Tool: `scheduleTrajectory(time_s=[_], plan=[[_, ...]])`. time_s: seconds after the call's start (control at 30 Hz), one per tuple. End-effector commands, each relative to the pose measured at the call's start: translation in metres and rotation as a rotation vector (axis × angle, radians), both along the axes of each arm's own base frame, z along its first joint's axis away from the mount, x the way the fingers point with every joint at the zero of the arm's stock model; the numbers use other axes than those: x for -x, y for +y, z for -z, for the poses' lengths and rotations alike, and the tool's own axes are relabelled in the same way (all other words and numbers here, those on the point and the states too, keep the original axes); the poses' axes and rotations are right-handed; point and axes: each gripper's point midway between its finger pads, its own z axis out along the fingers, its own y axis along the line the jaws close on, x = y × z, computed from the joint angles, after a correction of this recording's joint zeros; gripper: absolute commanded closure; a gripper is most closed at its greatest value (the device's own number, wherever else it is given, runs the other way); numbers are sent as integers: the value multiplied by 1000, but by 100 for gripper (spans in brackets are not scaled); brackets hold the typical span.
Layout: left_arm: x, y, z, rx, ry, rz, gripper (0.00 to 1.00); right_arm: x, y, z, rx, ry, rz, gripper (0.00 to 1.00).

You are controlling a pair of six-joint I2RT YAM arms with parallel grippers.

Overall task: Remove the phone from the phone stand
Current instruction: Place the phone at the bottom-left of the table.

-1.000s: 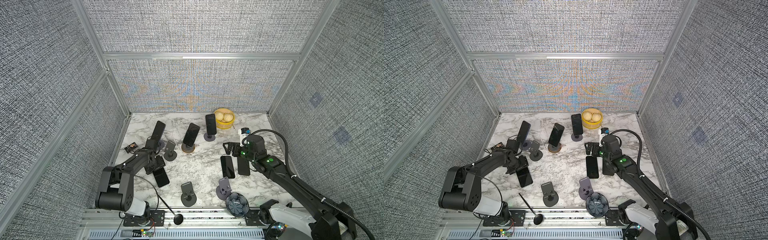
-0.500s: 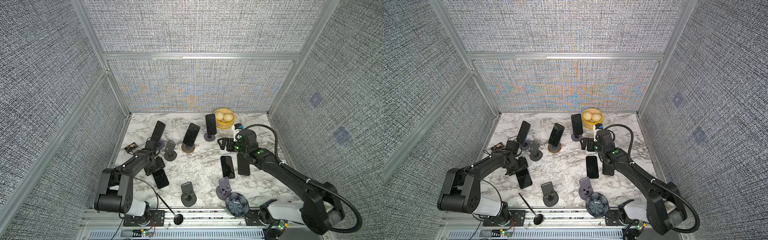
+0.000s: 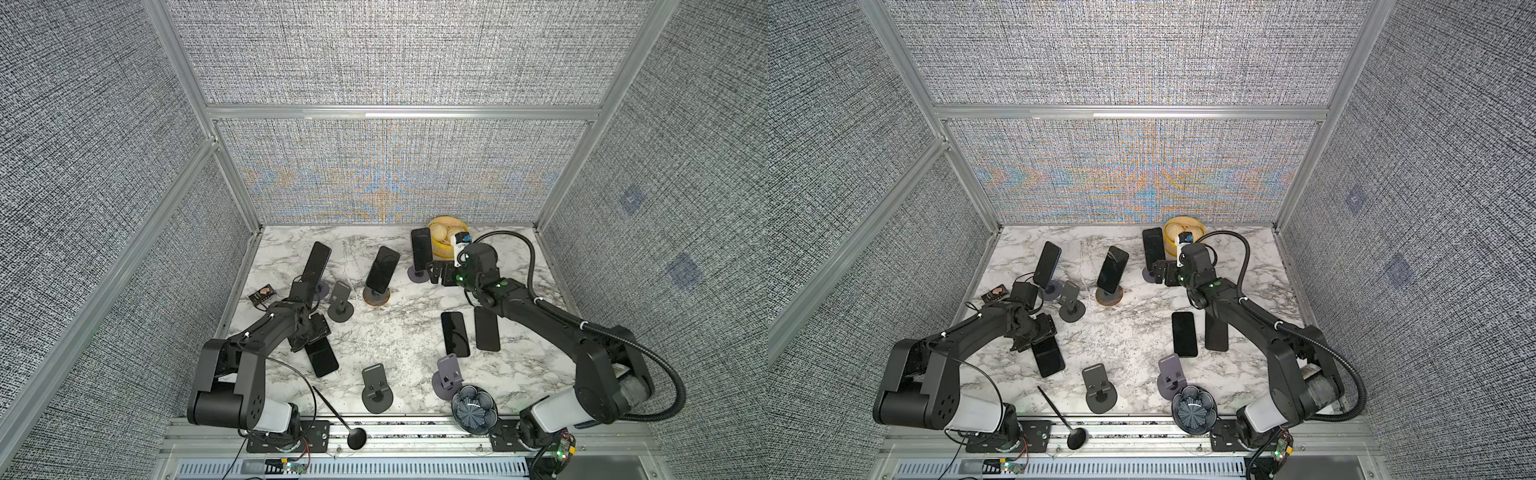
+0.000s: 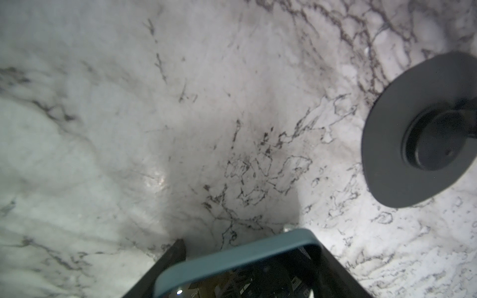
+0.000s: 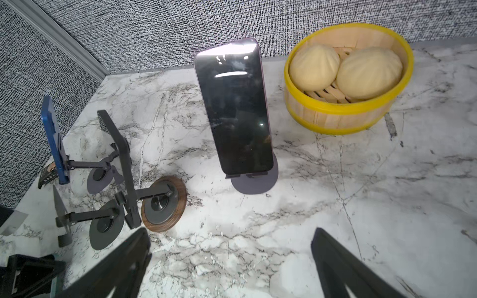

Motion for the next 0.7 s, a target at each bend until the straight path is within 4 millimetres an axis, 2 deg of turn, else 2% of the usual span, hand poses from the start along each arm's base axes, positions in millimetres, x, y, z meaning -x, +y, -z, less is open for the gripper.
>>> scheduleTrajectory(time_s=[0.0,0.47,0.57,0.67], plan=[[17,-3,7,26,74,-3,25,-11,11,-10,-11,-44,-38,1],[19,-1,-4,14,63,3,21,-39,24,-16,-11,-65,-55,1],[17,1,-12,3,47,8,21,-44,26,-18,2,-67,-67,1],[11,2,-31,-7,-5,23,20,-50,29,-21,22,-61,-88,1]])
